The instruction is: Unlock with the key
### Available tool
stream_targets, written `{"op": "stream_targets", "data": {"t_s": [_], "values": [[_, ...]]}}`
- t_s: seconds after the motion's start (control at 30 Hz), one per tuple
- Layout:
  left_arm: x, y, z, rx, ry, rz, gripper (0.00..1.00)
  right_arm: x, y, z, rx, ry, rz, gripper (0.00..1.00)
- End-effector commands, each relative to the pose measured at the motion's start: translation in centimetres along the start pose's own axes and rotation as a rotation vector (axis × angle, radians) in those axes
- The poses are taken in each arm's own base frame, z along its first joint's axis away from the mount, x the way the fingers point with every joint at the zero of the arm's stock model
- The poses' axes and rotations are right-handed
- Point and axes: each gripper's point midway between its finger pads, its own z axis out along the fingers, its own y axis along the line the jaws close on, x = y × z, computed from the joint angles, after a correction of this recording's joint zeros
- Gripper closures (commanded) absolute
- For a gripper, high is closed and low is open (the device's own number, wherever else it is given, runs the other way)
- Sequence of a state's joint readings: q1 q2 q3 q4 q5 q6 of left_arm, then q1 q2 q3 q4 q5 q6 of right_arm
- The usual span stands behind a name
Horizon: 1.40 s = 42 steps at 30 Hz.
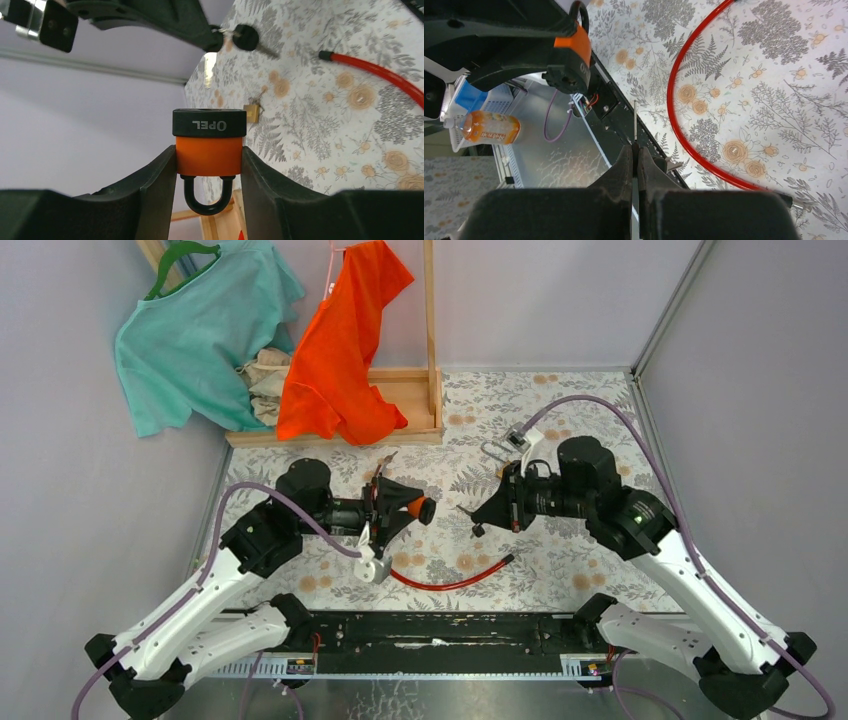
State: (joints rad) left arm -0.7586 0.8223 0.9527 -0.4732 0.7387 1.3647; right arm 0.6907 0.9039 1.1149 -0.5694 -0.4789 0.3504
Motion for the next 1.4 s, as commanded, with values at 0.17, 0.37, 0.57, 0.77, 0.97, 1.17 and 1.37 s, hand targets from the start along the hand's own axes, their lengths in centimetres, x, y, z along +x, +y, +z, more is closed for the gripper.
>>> {"op": "stream_targets", "data": {"t_s": [0.17,0.37,0.57,0.77,0.97,1.17,1.37], "values": [[3.6,4.3,-0.4,-0.181,0.181,-0.004,1.00,-2.8,2.1,0.6,-0.102,-0.016,-0.098,1.00],[3.9,3.8,-0.2,-0.163,0.190,0.017,1.00,-3.7,2.4,1.3,-0.124,-0.018,-0.121,1.00],[3.9,3.8,-0.1,-0.153,0.194,0.026,1.00,-4.4,3.1,1.8,-0.151,-0.018,-0.135,1.00],[3.5,3.8,-0.2,-0.155,0.186,0.041,1.00,-4.6,3.5,2.4,-0.169,-0.008,-0.139,1.00],[3.3,3.6,-0.1,-0.151,0.178,0.050,1.00,-4.4,3.7,2.8,-0.178,0.007,-0.145,1.00],[3.3,3.5,0.0,-0.146,0.173,0.053,1.00,-4.3,3.5,3.1,-0.173,0.014,-0.150,1.00],[3.0,3.5,0.0,-0.144,0.166,0.067,1.00,-4.6,3.4,3.4,-0.167,0.010,-0.148,1.00]]}}
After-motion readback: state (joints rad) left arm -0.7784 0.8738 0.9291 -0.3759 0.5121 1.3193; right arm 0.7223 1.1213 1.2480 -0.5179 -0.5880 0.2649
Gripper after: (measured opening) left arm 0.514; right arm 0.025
